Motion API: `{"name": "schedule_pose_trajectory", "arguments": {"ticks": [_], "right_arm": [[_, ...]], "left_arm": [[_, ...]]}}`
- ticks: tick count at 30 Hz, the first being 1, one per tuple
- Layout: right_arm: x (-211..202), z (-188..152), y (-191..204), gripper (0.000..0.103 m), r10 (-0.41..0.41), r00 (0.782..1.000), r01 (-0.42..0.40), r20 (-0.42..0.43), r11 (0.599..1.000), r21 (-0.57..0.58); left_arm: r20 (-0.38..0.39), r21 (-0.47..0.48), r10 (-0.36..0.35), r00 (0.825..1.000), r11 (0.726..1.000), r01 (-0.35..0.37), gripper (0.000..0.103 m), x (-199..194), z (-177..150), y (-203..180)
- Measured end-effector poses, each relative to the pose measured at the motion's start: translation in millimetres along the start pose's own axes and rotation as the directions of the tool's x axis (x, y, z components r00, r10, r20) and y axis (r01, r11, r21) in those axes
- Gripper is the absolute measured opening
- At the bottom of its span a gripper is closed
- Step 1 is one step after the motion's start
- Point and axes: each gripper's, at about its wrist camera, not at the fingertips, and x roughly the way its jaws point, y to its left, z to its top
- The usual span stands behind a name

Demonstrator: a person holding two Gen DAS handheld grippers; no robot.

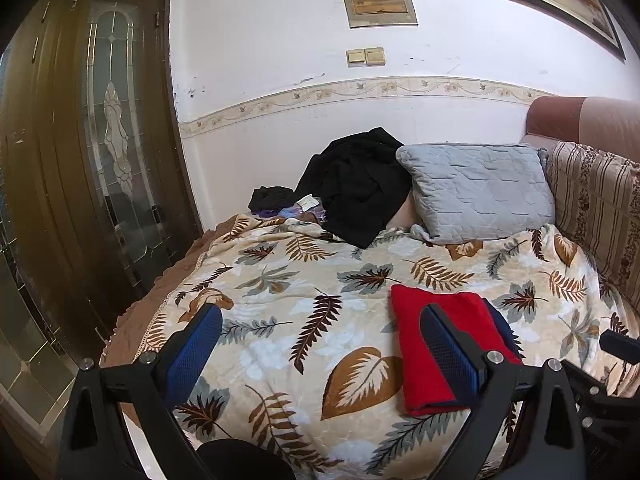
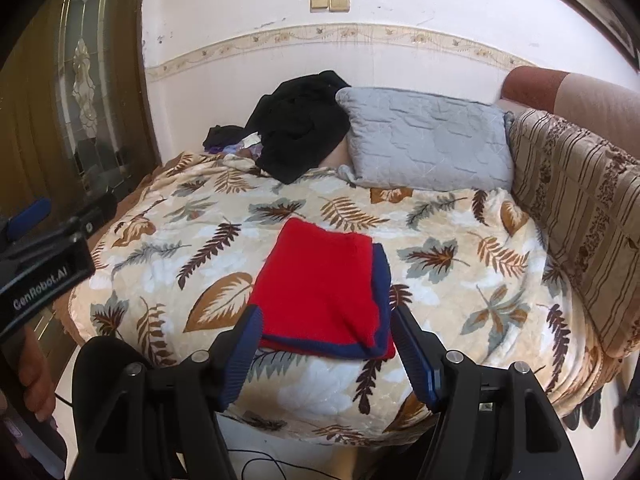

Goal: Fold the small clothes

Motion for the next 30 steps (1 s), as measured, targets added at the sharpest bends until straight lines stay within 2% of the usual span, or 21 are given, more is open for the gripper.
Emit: {"name": "schedule_pose_trajectory", "arguments": {"ticks": [30], "right_arm": [[-16, 13, -5, 0.070, -0.064, 0.992, 0.056, 0.111, 0.996, 0.069]], "left_arm": [[-0.027, 0.023, -0.023, 0.999, 0.999, 0.024, 0.099, 4, -7, -7]]}}
